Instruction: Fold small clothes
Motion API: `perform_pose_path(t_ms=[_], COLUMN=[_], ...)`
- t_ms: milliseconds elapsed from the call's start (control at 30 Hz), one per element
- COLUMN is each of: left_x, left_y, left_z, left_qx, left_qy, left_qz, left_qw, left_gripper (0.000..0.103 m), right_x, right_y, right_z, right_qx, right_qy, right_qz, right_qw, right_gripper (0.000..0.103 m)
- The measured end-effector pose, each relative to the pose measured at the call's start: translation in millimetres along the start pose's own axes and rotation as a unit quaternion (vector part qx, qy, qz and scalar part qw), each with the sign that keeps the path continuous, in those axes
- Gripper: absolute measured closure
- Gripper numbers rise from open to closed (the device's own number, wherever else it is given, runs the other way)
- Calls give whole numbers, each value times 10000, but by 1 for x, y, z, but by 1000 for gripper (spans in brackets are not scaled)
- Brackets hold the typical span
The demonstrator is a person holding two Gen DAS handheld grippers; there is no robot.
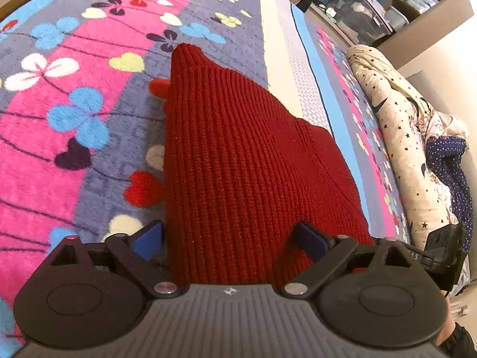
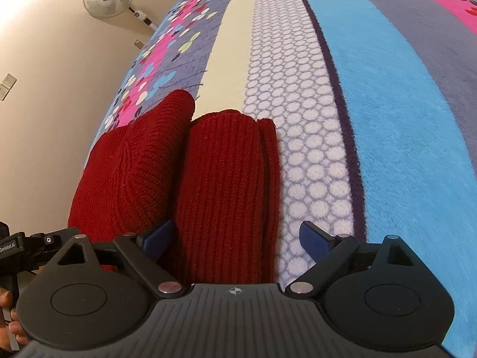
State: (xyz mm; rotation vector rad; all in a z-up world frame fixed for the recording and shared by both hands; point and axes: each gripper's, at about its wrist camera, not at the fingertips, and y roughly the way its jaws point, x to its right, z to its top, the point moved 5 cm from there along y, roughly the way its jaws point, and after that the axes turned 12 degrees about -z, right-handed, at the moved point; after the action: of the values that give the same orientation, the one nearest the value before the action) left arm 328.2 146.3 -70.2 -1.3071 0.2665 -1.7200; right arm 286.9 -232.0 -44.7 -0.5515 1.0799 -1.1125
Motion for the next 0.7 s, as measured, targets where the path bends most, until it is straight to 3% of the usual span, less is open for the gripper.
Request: perform_pose_path(t_ms=[100, 167, 300, 333, 400, 467, 567, 700], left_x=[-2, -4, -7, -6, -3, 3, 15, 27], left_y=[7, 12, 19, 19, 17, 13, 4, -16], left_z=[0, 1, 2, 2, 4, 6, 9, 20], left_qx=[-24, -41, 14, 25, 38, 107, 221, 548], left_qy=[-46, -121, -109, -69, 31, 183, 600, 1094], left_qz=[-74, -158, -239, -231, -194, -163, -61, 140], left_qw=[10000, 9998, 9997, 9997, 9998, 9996, 9979, 9924], left_gripper=[2, 2, 2, 3, 9, 22, 33, 37], right_x=[-1, -2, -6, -7, -11, -16, -21, -35], right_y=[-1, -2, -1, -1, -3, -6, -9, -9], right_z=[-1, -1, -1, -1, 0, 0, 3, 9], right_qx=[42, 66, 94, 110, 227, 372, 555, 851], right_qy=[-13, -13, 32, 26, -47, -174, -249, -379], right_qz=[3, 105, 264, 316, 365, 397, 512, 714], right_qw=[10000, 9999, 9996, 9994, 9991, 9984, 9968, 9931], right_gripper=[14, 28, 42, 50, 56, 62, 64, 67])
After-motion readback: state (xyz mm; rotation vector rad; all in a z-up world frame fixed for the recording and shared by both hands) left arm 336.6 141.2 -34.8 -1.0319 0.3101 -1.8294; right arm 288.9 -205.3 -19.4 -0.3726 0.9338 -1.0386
